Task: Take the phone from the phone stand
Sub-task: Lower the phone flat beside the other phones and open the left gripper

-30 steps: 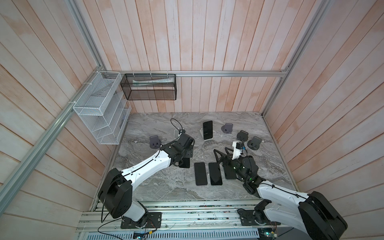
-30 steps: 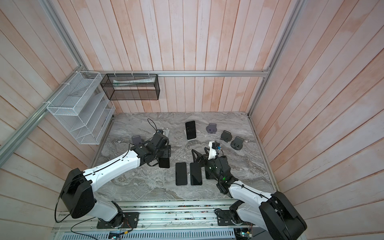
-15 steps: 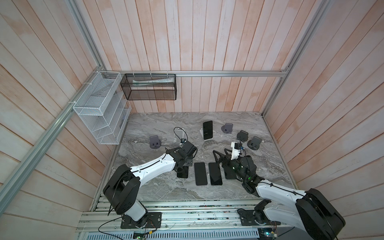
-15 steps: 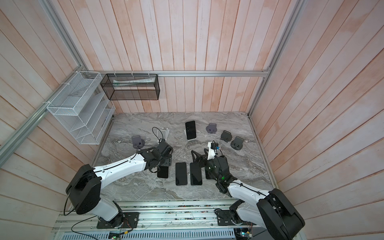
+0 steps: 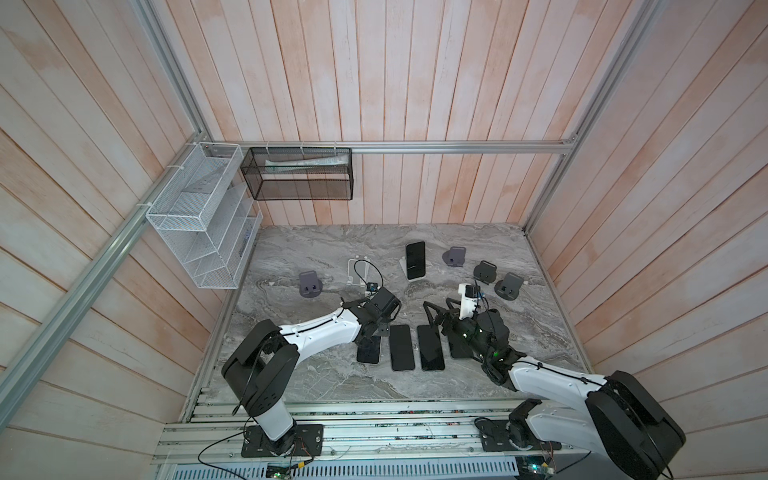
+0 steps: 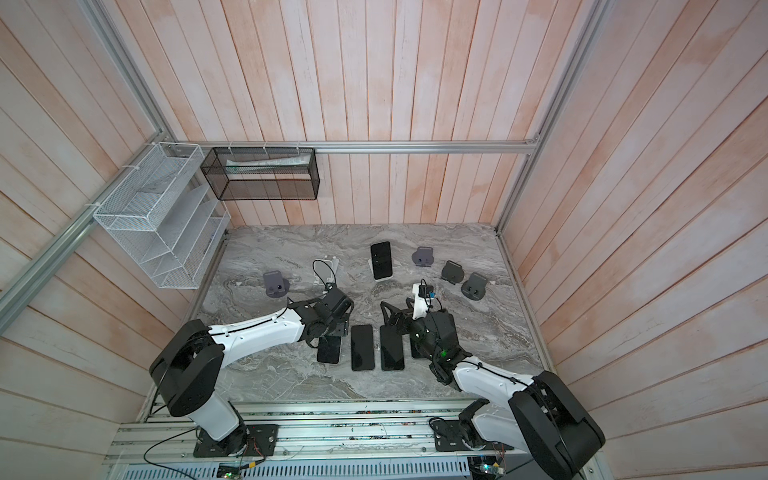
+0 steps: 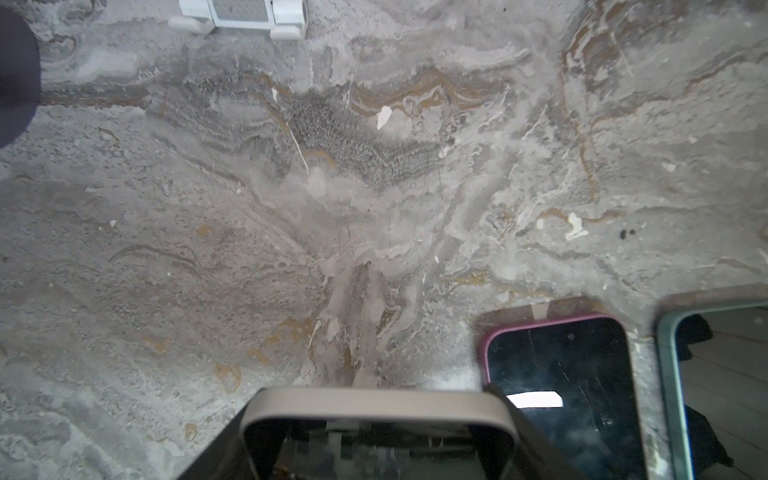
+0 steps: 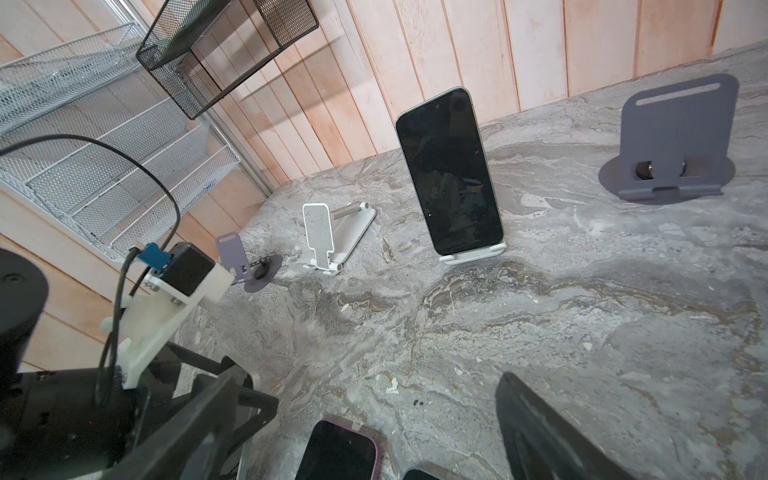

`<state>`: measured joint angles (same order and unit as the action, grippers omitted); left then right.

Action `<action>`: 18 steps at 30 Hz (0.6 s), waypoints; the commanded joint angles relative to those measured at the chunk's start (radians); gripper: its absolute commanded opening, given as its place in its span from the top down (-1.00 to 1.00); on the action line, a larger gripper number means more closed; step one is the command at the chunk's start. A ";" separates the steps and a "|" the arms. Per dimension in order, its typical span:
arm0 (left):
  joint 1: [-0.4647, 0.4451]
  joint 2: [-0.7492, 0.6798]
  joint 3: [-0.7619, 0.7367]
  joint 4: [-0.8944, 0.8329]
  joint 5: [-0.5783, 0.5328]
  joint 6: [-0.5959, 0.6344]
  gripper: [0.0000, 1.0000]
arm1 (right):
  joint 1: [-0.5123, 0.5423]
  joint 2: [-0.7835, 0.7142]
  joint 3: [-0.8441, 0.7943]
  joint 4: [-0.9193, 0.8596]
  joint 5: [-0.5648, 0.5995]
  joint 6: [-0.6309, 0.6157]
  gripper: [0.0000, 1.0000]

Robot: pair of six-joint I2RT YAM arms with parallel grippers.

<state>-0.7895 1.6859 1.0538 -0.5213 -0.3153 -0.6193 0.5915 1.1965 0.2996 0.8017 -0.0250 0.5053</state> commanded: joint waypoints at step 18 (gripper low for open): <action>-0.001 0.016 -0.088 0.094 -0.065 -0.134 -0.18 | 0.003 0.040 0.049 -0.044 -0.027 0.007 -0.96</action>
<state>-0.7895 1.6943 0.9916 -0.4603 -0.3565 -0.7265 0.5915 1.2293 0.3199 0.7765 -0.0437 0.5053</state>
